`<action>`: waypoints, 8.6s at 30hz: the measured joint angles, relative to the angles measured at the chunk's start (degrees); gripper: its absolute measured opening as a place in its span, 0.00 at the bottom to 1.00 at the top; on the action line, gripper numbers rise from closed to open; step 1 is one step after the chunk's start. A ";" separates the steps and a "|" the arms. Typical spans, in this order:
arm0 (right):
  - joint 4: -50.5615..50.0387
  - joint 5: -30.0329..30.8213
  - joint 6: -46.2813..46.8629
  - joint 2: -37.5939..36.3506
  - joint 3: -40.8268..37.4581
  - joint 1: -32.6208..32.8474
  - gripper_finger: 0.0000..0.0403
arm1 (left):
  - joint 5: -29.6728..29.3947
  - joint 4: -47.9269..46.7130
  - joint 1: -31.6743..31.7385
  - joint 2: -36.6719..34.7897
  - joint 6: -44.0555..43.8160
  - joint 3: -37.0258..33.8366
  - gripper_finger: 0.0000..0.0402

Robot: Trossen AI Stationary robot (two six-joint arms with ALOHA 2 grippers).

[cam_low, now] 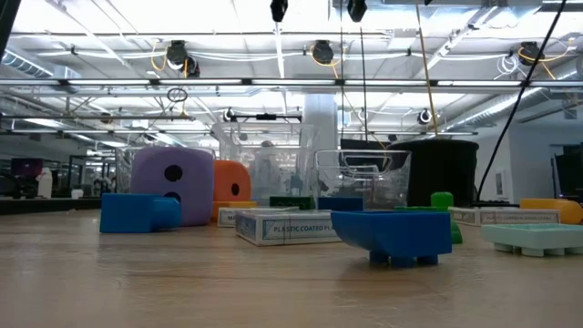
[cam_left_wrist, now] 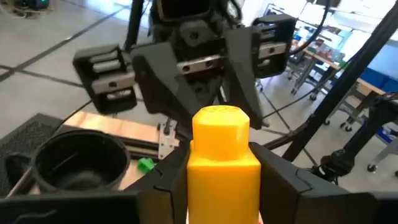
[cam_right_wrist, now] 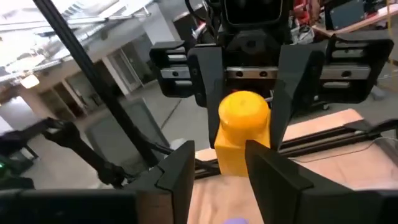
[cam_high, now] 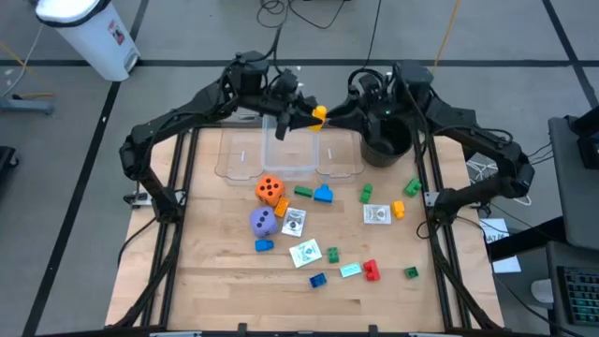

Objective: Pick & Place Toys
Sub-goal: Put the yellow one stud game piece into the middle transparent bin, then put the purple dice into the left transparent bin

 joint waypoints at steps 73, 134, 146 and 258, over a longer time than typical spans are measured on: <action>-2.32 16.41 -9.53 25.82 17.10 1.61 0.27 | 8.65 -26.09 17.70 -18.14 13.22 -0.10 0.67; -13.55 37.57 -30.51 54.22 26.90 2.57 0.28 | 28.15 -2.32 19.91 -17.99 5.60 -20.72 0.62; -12.88 40.52 -29.95 53.78 26.90 2.58 0.48 | 28.05 -2.35 19.91 -17.99 5.32 -20.72 0.62; 3.39 61.70 0.29 -10.10 -39.54 47.51 0.45 | -37.07 -18.03 -28.58 -22.68 -22.35 -47.76 0.62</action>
